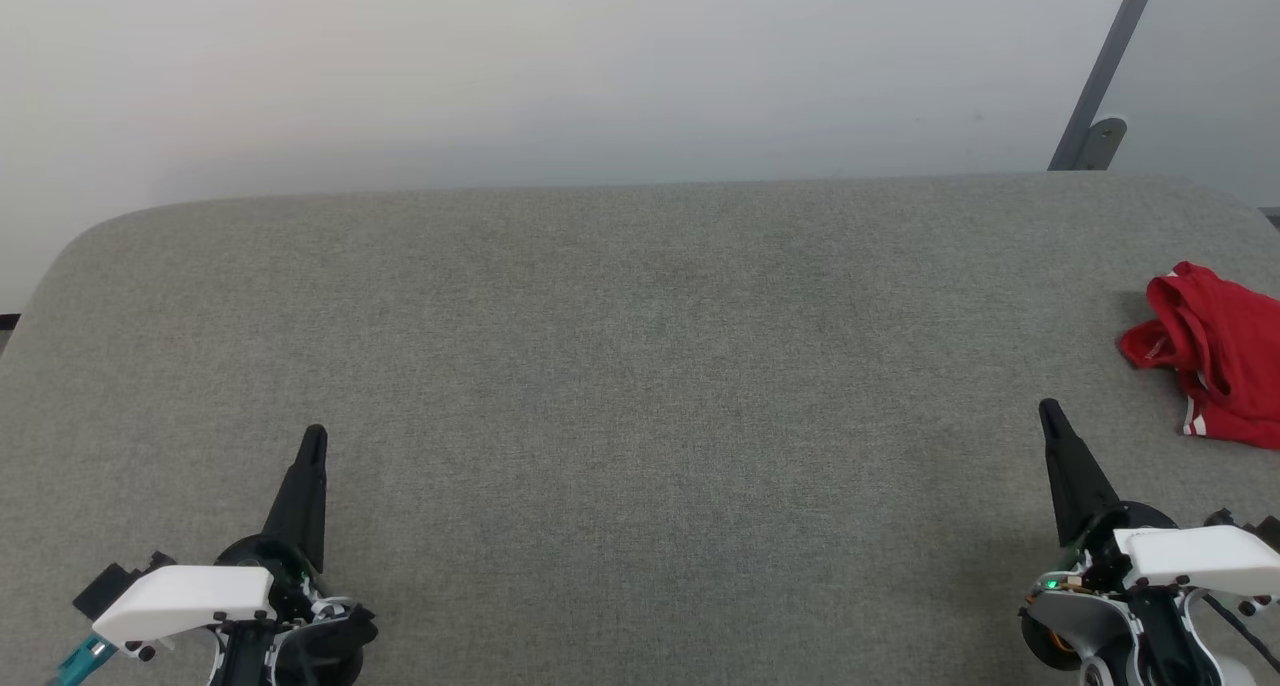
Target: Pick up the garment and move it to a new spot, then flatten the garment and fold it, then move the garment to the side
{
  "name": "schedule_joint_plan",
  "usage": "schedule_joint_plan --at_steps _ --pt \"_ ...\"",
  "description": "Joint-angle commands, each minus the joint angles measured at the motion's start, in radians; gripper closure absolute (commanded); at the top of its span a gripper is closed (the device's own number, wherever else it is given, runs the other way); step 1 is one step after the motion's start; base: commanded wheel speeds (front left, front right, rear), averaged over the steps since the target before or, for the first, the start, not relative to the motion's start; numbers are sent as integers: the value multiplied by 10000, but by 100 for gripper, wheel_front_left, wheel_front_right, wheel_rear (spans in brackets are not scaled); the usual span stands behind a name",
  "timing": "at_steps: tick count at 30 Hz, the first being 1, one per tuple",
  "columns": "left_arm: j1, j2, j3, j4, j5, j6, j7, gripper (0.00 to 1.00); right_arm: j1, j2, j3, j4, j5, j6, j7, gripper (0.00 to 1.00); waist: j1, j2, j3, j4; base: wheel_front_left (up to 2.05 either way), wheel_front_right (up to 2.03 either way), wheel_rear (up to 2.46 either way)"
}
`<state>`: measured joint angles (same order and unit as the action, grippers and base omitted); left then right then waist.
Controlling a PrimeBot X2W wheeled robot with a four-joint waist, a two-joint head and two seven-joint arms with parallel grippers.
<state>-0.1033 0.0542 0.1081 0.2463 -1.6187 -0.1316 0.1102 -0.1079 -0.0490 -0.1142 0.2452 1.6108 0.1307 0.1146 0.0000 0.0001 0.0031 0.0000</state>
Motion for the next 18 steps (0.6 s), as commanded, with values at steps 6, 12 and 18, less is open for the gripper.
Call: schedule_joint_plan --at_steps 6,12,18 --pt "-136 -16 43 2 42 18 38 100 -47 -24 9 7 41 0 15 100 0 -1 0 0 0 0 0" --pt "-137 -19 47 2 48 18 44 100 -47 -24 10 5 41 0 15 100 0 -1 0 0 0 0 0" --pt "-137 -22 52 2 43 18 48 100 -47 -24 12 6 41 0 15 100 0 -1 0 0 0 0 0"
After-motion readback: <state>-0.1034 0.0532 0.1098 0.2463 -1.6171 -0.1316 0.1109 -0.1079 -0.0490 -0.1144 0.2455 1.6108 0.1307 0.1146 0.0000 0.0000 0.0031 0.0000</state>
